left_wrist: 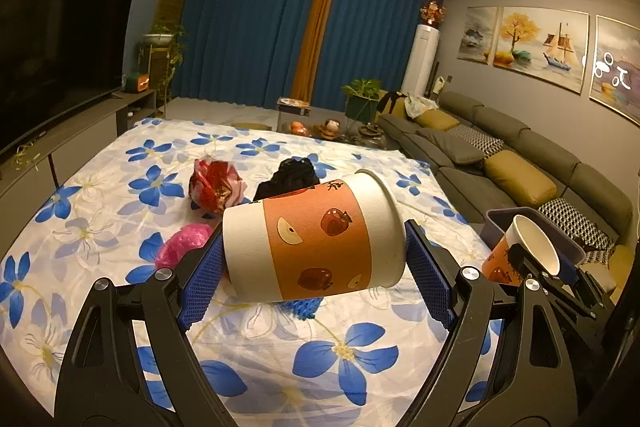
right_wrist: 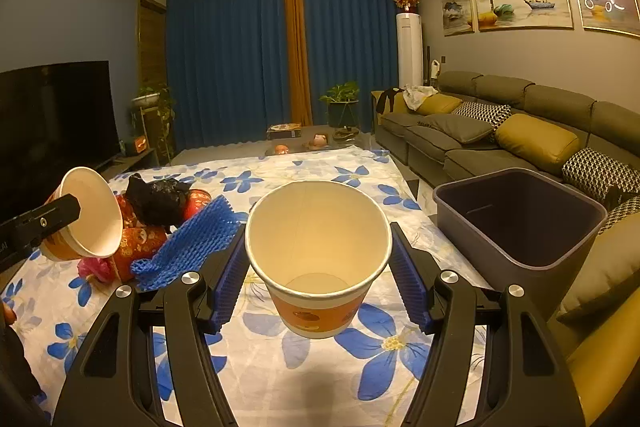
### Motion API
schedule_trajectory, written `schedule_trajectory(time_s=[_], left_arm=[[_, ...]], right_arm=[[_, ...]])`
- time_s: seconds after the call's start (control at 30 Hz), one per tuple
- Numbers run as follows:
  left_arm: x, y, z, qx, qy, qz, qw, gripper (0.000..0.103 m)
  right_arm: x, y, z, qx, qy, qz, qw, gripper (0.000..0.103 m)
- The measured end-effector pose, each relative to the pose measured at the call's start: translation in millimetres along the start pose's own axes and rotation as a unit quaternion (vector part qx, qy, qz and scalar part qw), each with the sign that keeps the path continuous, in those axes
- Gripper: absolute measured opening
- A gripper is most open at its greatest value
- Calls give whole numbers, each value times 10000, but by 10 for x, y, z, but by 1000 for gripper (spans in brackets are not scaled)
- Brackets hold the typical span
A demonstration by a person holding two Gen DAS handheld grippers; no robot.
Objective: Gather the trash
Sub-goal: 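Lift both paper cups and carry them toward the grey bin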
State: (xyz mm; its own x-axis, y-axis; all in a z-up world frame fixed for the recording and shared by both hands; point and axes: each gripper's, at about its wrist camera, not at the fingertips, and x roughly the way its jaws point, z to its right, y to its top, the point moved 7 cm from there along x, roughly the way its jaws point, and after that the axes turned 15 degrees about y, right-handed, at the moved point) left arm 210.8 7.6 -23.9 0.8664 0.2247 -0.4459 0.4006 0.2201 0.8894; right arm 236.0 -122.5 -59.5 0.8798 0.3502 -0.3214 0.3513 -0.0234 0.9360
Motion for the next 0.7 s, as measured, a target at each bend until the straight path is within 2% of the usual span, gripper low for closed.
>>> schedule_trajectory(time_s=[0.7], left_arm=[[51, 4, 381, 226, -264, 22, 9994, 83]], right_arm=[[-76, 74, 252, 75, -251, 157, 9995, 65]])
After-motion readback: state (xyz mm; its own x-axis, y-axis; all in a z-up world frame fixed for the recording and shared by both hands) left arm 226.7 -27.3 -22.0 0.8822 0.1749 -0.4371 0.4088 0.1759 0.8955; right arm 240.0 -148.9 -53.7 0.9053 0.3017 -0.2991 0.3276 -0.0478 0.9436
